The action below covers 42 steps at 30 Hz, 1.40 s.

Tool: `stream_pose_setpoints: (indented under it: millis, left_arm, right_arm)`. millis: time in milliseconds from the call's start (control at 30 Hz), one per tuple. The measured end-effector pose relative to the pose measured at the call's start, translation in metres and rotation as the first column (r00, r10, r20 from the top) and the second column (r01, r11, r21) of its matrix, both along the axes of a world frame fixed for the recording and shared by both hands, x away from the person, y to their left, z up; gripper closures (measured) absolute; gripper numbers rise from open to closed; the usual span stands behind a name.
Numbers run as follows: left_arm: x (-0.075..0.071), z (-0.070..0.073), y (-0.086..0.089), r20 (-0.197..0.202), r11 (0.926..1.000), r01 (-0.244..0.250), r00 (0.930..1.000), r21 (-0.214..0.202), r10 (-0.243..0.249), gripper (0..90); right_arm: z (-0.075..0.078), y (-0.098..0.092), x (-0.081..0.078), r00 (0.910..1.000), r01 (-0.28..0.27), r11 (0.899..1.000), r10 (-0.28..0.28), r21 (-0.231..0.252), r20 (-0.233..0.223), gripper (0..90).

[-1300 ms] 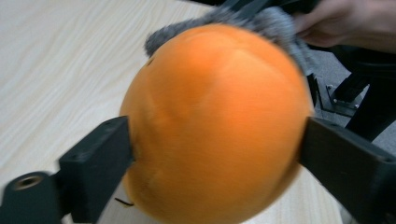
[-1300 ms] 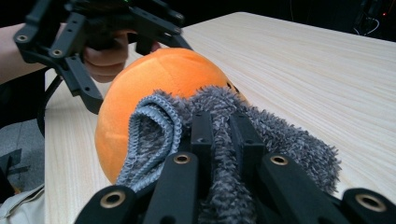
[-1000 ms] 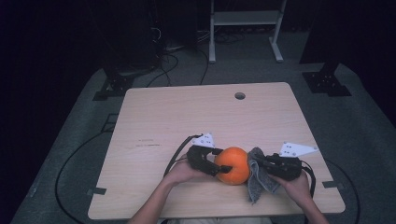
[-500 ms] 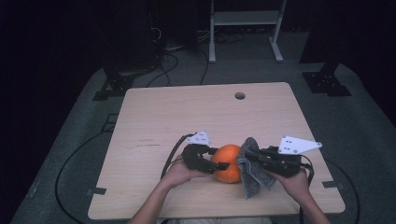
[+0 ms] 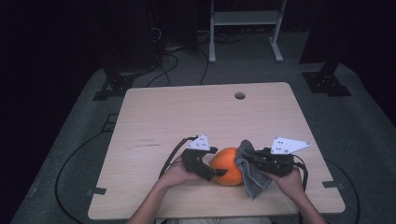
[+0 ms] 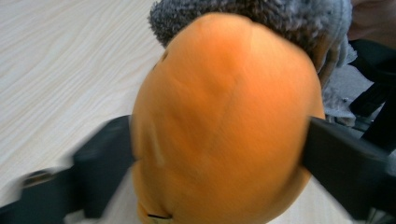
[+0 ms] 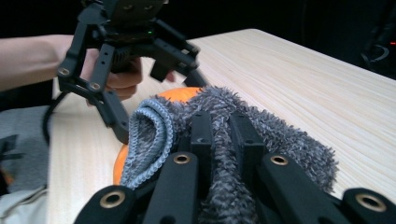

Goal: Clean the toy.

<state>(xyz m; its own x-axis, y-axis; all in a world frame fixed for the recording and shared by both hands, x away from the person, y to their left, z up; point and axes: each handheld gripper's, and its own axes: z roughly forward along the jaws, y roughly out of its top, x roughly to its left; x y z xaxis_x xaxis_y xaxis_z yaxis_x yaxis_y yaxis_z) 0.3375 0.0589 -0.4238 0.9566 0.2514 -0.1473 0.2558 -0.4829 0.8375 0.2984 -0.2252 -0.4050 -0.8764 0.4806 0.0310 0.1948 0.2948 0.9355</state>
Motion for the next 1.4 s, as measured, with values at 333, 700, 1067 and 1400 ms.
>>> stream_pose_setpoints:
  millis: [333,700,1067,1400]
  left_arm:
    - [0.002,-0.002,-0.010,-0.067,0.9983,-0.055,0.9963,-0.020,0.054,32.9]
    - [-0.015,0.003,-0.014,0.026,0.9999,0.012,0.9996,0.010,-0.012,26.8]
    - [-0.001,0.000,-0.026,-0.006,0.9995,0.014,0.9999,0.028,-0.014,28.9]
    - [0.004,-0.005,-0.018,-0.075,0.9984,-0.049,0.9961,-0.029,0.047,28.0]
  right_arm:
    - [0.005,-0.005,-0.023,0.9985,0.016,0.998,-0.013,-0.055,0.054,81.1]
    - [0.014,0.007,-0.003,0.9980,0.004,0.995,0.002,-0.096,0.064,81.1]
    - [-0.001,-0.020,-0.006,0.9991,0.036,0.999,-0.035,-0.039,0.023,80.8]
    - [-0.002,-0.029,-0.020,0.9975,0.069,0.994,-0.068,-0.085,0.019,80.8]
